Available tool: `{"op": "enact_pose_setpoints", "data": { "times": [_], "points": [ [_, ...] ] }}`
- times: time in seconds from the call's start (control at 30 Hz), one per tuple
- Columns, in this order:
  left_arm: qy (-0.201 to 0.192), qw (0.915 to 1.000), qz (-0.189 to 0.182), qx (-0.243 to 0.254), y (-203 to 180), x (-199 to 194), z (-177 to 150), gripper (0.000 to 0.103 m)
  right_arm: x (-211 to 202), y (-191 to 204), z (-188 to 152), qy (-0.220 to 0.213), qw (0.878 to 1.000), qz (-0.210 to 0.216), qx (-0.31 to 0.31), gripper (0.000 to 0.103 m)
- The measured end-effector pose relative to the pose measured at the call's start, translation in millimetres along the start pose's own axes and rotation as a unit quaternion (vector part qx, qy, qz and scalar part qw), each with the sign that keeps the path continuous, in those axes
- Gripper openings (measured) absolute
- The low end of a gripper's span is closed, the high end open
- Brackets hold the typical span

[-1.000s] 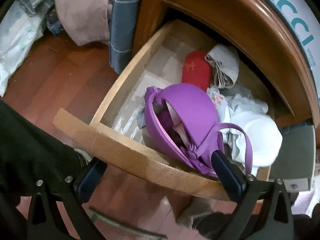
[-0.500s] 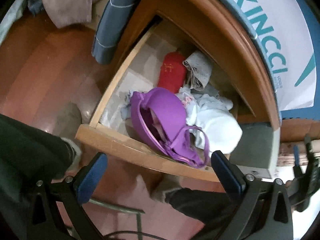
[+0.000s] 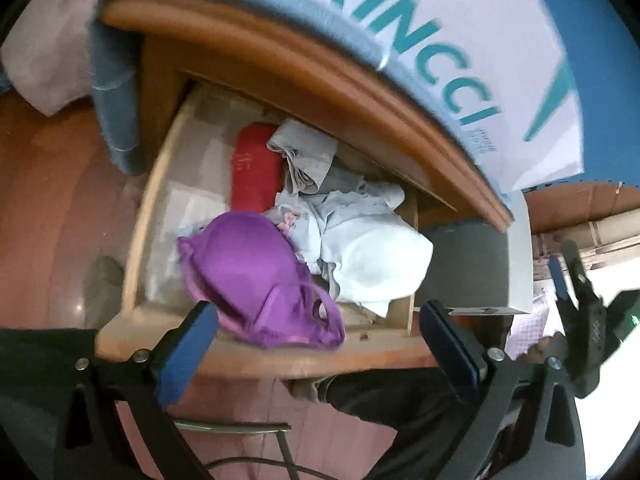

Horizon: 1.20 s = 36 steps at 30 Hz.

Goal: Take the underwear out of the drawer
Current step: 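Close the left gripper on the purple bra, then lift the purple bra with the left gripper and drop it into the white box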

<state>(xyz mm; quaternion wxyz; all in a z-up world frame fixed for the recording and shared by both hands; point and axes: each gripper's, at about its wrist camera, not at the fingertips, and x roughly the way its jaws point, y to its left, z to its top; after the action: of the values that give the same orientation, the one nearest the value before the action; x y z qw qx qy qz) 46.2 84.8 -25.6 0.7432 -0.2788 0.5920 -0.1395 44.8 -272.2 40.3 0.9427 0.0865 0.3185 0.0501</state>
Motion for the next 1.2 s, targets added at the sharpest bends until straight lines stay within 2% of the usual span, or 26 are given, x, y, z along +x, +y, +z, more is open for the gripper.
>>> {"op": "enact_pose_setpoints", "data": {
  "times": [0.03, 0.1, 0.17, 0.27, 0.33, 0.43, 0.53, 0.6, 0.73, 0.83, 0.97, 1.0, 1.07, 1.1, 1.13, 1.2],
  "points": [
    [0.017, 0.9998, -0.009, -0.009, 5, 13, 3, 0.078, 1, -2, 0, 0.002, 1.0, 0.0, 0.002, 0.103],
    [0.039, 0.999, -0.01, -0.021, 10, 27, 5, 0.067, 2, -6, 0, 0.006, 1.0, 0.002, 0.011, 0.103],
    [0.049, 0.9984, 0.004, -0.028, 16, 36, 2, 0.067, 3, -11, 1, 0.01, 1.0, 0.005, 0.021, 0.103],
    [0.04, 0.9986, 0.006, -0.036, 24, 35, -2, 0.07, 2, -13, 1, 0.01, 0.999, 0.011, 0.031, 0.103],
    [0.037, 0.9983, 0.005, -0.045, 27, 33, -1, 0.076, 2, -11, 1, 0.011, 0.999, 0.014, 0.027, 0.103],
    [0.032, 0.9977, 0.003, -0.059, 30, 28, -1, 0.079, 3, -6, 0, 0.011, 1.0, 0.014, 0.016, 0.103],
    [0.023, 0.9983, -0.001, -0.053, 28, 23, -2, 0.087, 3, -5, 0, 0.011, 1.0, 0.016, 0.014, 0.103],
    [0.027, 0.9983, 0.009, -0.052, 30, 28, 2, 0.087, 4, -4, 1, 0.013, 1.0, 0.016, 0.016, 0.103],
    [0.041, 0.9965, -0.004, -0.073, 38, 42, 9, 0.087, 5, -2, 0, 0.013, 1.0, 0.013, 0.008, 0.103],
    [0.042, 0.9978, 0.005, -0.05, 32, 50, 14, 0.088, 6, -2, 0, 0.016, 1.0, 0.013, 0.01, 0.103],
    [0.06, 0.9962, 0.01, -0.063, 37, 69, 17, 0.085, 6, -2, 0, 0.017, 1.0, 0.016, 0.011, 0.103],
    [0.064, 0.9959, 0.015, -0.063, 37, 73, 17, 0.079, 6, -2, 0, 0.016, 1.0, 0.018, 0.01, 0.103],
    [0.08, 0.995, 0.027, -0.054, 38, 85, 16, 0.058, 6, -2, 0, 0.014, 1.0, 0.021, 0.009, 0.103],
    [0.086, 0.9943, 0.045, -0.044, 38, 91, 15, 0.026, 6, -2, 0, 0.015, 1.0, 0.022, 0.009, 0.103],
    [0.088, 0.9942, 0.048, -0.038, 37, 95, 14, 0.019, 7, -3, 0, 0.017, 0.999, 0.025, 0.012, 0.103],
    [0.062, 0.9964, 0.055, -0.02, 32, 93, 8, 0.015, 9, -6, 0, 0.021, 0.999, 0.031, 0.02, 0.103]
  ]
}}
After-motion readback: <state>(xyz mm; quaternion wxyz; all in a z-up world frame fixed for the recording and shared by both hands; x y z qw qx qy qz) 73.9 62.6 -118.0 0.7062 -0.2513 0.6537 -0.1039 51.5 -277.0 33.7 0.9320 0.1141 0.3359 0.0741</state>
